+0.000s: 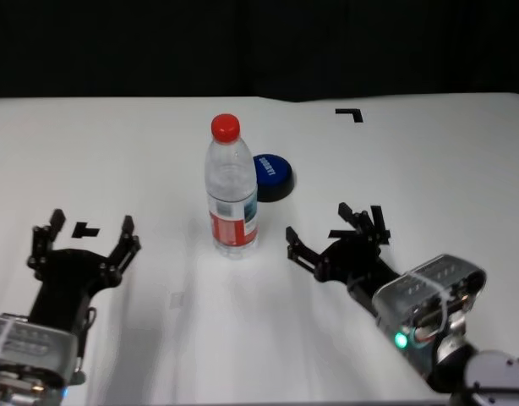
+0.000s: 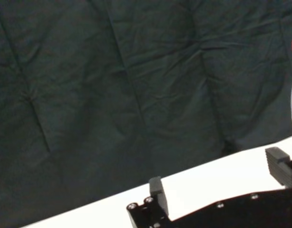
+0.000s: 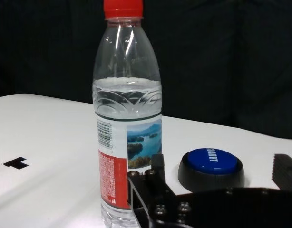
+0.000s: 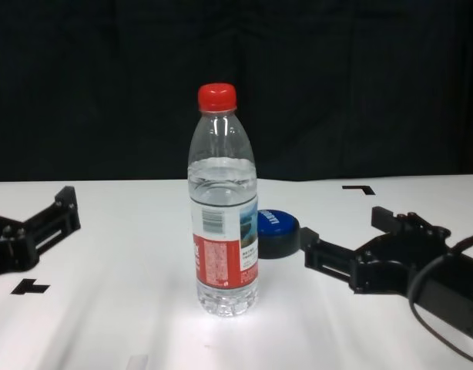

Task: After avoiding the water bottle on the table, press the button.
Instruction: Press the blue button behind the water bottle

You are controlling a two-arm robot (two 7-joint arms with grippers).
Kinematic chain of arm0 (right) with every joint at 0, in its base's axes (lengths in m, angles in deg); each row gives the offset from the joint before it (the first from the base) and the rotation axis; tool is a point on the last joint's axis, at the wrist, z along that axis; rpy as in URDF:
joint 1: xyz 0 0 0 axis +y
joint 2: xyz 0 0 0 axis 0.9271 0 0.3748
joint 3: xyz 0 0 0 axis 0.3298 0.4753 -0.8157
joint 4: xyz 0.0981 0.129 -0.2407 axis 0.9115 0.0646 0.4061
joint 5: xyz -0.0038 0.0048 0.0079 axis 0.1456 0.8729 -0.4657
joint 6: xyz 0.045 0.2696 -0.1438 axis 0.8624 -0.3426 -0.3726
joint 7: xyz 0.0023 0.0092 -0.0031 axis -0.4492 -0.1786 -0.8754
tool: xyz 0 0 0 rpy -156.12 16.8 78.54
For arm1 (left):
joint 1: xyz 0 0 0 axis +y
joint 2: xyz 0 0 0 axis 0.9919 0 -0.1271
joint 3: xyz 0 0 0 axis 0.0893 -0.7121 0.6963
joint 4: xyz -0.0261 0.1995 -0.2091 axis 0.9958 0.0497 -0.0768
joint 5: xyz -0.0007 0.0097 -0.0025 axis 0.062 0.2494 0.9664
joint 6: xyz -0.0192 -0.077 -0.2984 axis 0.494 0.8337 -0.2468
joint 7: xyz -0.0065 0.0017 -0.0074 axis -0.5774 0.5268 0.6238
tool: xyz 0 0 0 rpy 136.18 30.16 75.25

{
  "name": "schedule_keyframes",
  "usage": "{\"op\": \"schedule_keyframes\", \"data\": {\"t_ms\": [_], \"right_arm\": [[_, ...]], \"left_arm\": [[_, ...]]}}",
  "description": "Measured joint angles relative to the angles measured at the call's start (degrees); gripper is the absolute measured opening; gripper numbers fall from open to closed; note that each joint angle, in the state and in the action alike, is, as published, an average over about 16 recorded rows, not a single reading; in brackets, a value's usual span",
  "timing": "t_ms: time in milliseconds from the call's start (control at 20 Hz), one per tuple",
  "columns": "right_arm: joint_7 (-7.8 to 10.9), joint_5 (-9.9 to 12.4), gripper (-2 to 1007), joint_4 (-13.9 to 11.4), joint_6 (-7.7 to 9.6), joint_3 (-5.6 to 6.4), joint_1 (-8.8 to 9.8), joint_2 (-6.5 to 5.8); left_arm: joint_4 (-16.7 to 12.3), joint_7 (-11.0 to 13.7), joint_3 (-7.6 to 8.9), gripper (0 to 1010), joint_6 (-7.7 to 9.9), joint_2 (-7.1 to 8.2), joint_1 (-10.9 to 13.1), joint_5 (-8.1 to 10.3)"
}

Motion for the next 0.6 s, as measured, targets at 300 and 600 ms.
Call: {"op": "schedule_keyframes", "data": {"t_ms": [300, 600], "right_arm": [[0.0, 0.0, 1003, 0.0, 0.0, 0.0, 0.0, 0.0], [0.0, 0.0, 1003, 0.0, 0.0, 0.0, 0.0, 0.0]], "left_arm": [[0.48, 0.17, 0.52, 1003, -0.32, -0.56, 0.57, -0.2], [1.32, 0.23, 0.77, 1003, -0.63, -1.05, 0.81, -0.12]]}}
